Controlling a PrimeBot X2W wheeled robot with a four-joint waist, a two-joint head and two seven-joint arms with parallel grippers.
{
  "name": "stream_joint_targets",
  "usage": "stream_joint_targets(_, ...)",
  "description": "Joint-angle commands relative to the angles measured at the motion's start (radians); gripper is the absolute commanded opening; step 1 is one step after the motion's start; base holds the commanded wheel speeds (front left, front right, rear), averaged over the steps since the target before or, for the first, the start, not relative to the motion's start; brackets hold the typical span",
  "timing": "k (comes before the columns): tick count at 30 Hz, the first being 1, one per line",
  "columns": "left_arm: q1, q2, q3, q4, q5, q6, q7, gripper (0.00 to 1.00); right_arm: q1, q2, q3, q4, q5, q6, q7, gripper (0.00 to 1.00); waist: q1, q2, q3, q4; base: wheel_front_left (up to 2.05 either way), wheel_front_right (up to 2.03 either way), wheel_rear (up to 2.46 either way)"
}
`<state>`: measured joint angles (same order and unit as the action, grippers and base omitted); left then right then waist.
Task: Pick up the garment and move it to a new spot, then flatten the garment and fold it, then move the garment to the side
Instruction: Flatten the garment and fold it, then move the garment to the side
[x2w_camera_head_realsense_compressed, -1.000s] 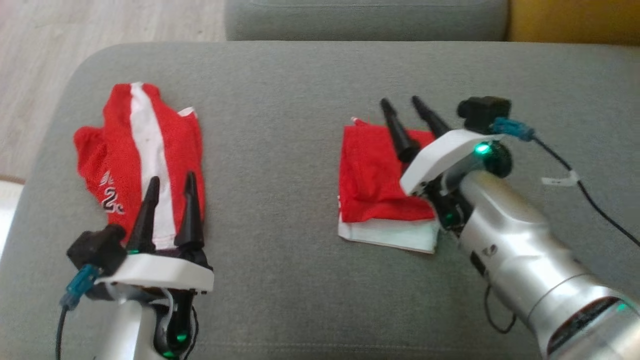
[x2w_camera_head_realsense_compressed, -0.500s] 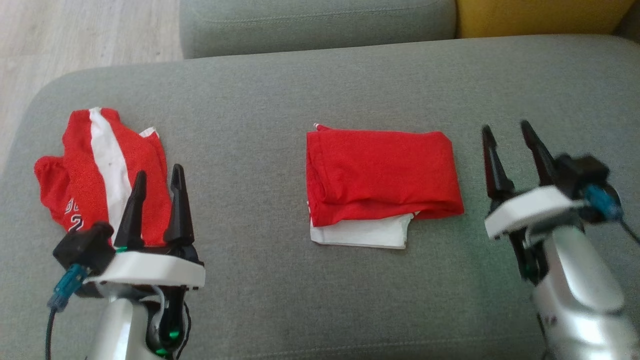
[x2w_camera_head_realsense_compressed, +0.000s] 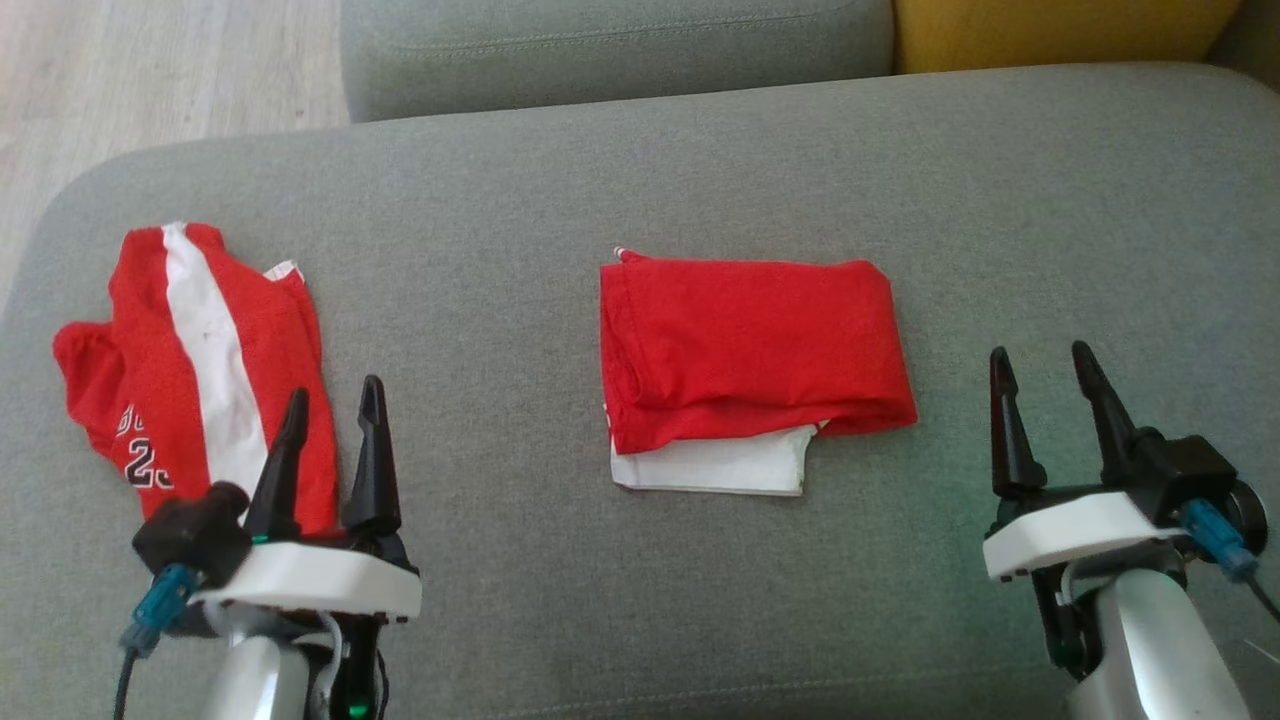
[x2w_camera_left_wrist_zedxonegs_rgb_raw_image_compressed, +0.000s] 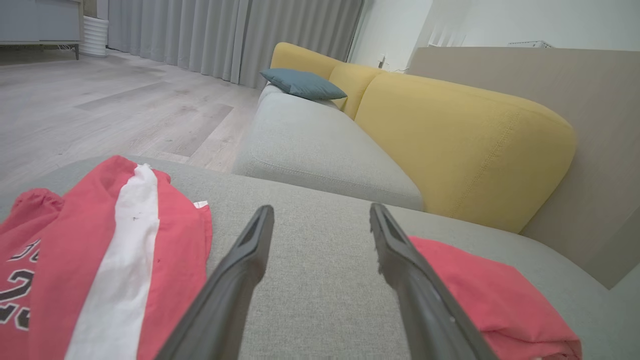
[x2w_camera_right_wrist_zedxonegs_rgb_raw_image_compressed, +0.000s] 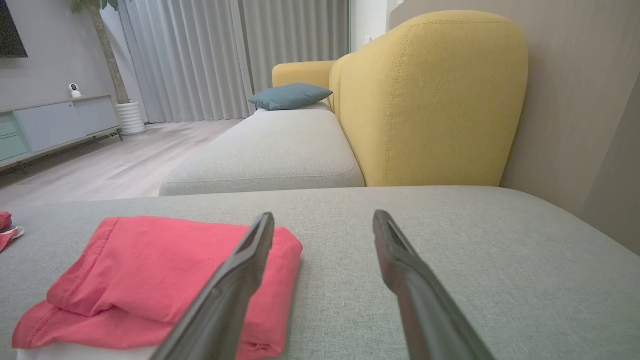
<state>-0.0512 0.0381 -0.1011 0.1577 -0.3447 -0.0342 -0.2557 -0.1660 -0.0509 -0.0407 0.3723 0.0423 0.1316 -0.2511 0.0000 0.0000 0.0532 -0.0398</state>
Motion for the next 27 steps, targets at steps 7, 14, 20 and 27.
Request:
stream_joint_targets(7,-0.045,0.012,0.025,-0.038,0.009,-0.003,-0.006,1.0,-0.032,0.0,0.035,-0.042,0.021,-0.001,0.01,1.0,0.0,0.0,0.026,0.018,0.0,0.0,0.0)
stream_joint_targets(14,-0.084,0.012,-0.008,-0.032,0.013,-0.018,-0.006,1.0,-0.118,0.001,0.018,0.039,0.13,-0.001,0.112,1.0,0.0,0.0,0.125,0.072,0.0,0.0,0.0)
stream_joint_targets(20,-0.122,0.012,-0.023,-0.025,0.008,-0.029,-0.006,1.0,-0.202,0.001,0.014,0.139,0.188,-0.001,0.18,1.0,0.0,0.0,0.195,0.123,0.0,0.0,0.0)
stream_joint_targets(27,-0.157,0.012,-0.037,-0.017,0.004,-0.036,-0.006,1.0,-0.268,0.001,0.008,0.257,0.165,-0.001,0.199,1.0,0.0,0.0,0.241,0.172,0.0,0.0,0.0)
